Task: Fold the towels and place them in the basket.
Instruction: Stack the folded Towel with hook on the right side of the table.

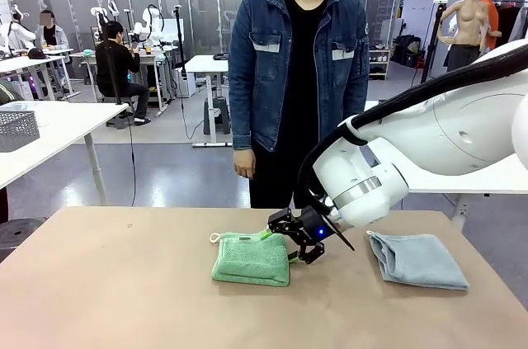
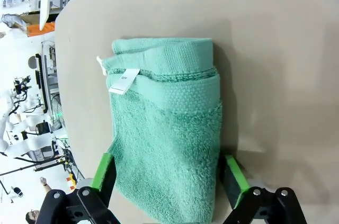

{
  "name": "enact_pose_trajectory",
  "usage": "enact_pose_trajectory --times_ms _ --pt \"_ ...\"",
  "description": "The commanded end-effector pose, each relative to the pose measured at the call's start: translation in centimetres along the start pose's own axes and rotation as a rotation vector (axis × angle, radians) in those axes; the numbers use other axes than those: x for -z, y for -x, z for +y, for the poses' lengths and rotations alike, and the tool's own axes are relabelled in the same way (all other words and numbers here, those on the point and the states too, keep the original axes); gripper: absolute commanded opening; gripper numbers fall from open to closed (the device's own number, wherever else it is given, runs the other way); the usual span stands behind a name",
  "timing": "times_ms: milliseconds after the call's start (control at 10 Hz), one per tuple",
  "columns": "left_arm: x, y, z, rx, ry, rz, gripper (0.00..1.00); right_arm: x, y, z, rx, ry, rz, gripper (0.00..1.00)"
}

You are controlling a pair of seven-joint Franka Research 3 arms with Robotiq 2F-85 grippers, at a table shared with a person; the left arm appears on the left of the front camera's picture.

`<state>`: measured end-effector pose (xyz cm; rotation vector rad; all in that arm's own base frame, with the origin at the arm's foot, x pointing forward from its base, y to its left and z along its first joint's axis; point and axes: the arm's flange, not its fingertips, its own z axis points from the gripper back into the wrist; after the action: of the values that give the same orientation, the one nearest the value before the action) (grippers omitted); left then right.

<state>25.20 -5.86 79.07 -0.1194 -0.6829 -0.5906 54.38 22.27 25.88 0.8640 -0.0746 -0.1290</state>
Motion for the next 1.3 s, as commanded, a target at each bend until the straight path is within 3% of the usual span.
enact_pose_trajectory --times_ms 0,100,400,500,600,1200 --pt "-0.04 0.00 -0.03 0.007 -0.001 0.001 1.00 1.07 -0.02 -0.35 -0.025 -0.020 -0.012 1.00" --pt "-0.04 0.00 -0.03 0.007 -0.001 0.001 1.00 1.16 -0.02 -0.27 -0.028 -0.026 -0.016 1.00" --pt "-0.04 0.00 -0.03 0.007 -0.001 0.001 1.00 1.04 0.10 0.09 -0.043 -0.055 -0.029 0.09" --pt "-0.04 0.00 -0.03 0.007 -0.001 0.001 1.00 1.13 0.07 0.05 -0.039 -0.055 -0.027 0.34" --pt "-0.04 0.00 -0.03 0.007 -0.001 0.001 1.00 1.20 0.02 0.02 -0.037 -0.054 -0.026 0.00" --pt "-0.04 0.00 -0.03 0.007 -0.001 0.001 1.00 0.99 0.05 0.53 -0.045 -0.044 -0.026 0.00"
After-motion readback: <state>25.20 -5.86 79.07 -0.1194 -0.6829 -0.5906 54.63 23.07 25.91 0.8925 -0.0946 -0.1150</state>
